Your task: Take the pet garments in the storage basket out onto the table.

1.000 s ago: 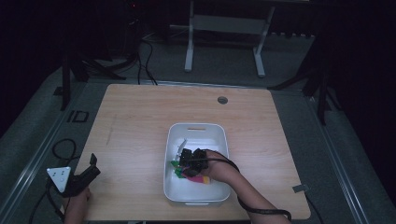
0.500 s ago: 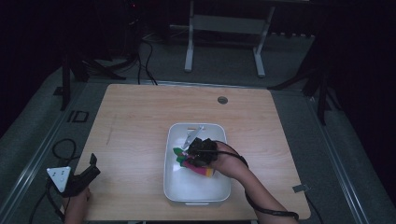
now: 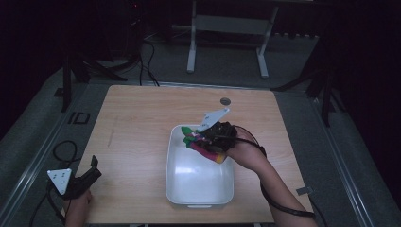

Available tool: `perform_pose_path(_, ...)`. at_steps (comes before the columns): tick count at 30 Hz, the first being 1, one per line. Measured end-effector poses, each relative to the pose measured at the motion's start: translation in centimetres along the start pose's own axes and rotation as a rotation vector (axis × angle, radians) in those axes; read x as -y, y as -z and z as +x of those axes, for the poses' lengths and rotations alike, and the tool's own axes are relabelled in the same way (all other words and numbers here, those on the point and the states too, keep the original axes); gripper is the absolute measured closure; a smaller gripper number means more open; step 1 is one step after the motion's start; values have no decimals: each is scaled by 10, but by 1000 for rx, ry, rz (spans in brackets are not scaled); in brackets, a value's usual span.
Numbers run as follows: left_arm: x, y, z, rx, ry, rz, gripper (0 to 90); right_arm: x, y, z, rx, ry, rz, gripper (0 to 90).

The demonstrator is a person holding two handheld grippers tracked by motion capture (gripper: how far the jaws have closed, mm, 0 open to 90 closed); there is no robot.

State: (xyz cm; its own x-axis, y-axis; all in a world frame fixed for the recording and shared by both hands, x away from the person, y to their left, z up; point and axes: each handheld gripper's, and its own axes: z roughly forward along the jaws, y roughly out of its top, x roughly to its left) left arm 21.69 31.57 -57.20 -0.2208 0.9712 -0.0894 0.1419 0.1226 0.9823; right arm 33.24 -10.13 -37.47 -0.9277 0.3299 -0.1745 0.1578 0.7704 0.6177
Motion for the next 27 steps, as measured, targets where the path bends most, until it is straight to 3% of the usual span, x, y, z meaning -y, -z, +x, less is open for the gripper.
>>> perform_pose_path(11, 0, 0, 0, -1, -1, -1, 19, 15, 26, -21, 77, -46, -1, 710)
perform_pose_path(12, 0, 0, 0, 0, 0, 0, 19, 23, 35, -28, 101, -59, 3, 710)
perform_pose_path(19, 0, -1, -1, -1, -7, 3, 19, 46, 57, -46, 156, -126, -9, 710)
perform_pose_path(27, 0, -1, -1, -3, -6, 4, 19, 76, 76, -66, 222, -196, 15, 710)
